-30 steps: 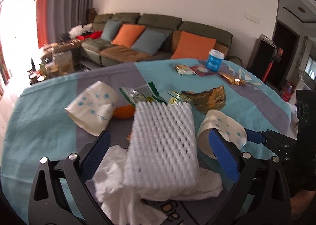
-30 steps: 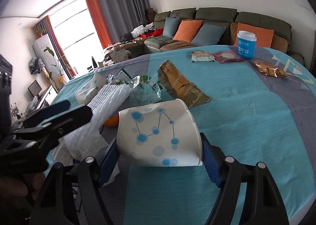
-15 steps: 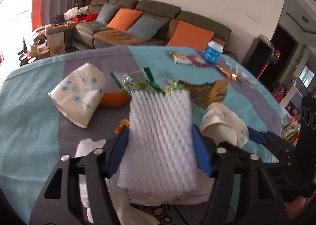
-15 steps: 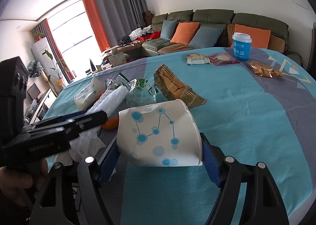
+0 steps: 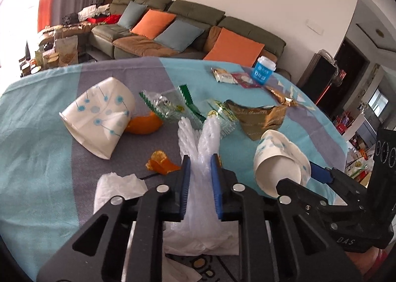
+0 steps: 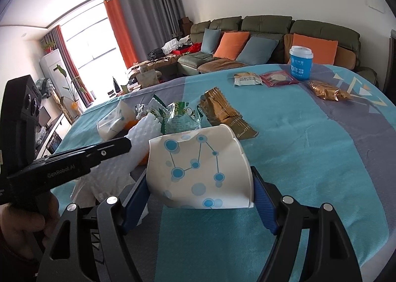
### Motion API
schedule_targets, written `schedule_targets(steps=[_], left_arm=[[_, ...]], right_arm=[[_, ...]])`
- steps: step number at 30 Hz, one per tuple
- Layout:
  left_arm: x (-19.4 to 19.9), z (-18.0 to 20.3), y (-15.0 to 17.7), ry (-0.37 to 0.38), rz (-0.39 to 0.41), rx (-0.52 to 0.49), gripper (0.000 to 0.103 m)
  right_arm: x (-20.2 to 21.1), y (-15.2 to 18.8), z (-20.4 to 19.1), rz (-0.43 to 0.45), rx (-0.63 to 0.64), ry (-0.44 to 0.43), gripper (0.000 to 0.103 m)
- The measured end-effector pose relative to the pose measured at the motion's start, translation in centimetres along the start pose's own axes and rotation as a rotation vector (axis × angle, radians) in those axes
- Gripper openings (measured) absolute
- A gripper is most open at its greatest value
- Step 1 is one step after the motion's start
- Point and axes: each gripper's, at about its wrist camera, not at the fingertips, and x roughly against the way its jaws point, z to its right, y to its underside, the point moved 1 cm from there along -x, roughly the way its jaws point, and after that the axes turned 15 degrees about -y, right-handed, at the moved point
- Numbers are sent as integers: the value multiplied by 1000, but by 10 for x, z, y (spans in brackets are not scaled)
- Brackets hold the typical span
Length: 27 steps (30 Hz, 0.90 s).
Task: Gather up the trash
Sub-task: 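Grasp the white foam net with the left tool while the right tool grasps the dotted paper cup, then carry the foam net and dotted paper cup over the teal bin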
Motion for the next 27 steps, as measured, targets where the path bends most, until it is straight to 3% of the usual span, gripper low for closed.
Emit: schedule_targets(steps=[14,27], left_arm=[[72,-32,-8,33,144,93,11],[166,-116,12,-92,290,266,11]], right_arm=[[19,-7,-24,62,70,-5,74],[21,-22,-87,93,210,-100,74]])
